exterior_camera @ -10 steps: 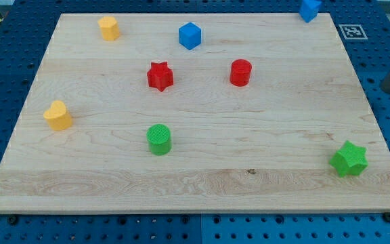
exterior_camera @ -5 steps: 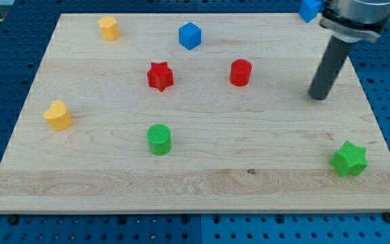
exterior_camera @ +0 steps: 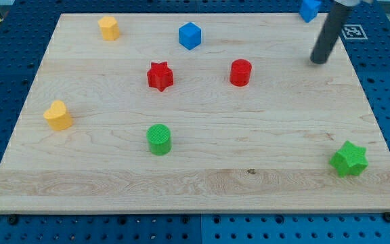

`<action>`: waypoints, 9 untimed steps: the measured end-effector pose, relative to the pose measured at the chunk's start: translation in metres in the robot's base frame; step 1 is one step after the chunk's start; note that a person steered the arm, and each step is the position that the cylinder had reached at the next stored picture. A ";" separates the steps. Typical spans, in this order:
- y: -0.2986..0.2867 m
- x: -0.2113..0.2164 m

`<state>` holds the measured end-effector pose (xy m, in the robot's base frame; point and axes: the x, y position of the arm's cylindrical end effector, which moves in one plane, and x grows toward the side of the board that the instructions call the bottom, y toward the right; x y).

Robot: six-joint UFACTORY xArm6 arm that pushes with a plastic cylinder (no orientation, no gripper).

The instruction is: Move your arm to the top right

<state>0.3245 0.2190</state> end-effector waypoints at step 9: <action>-0.042 -0.084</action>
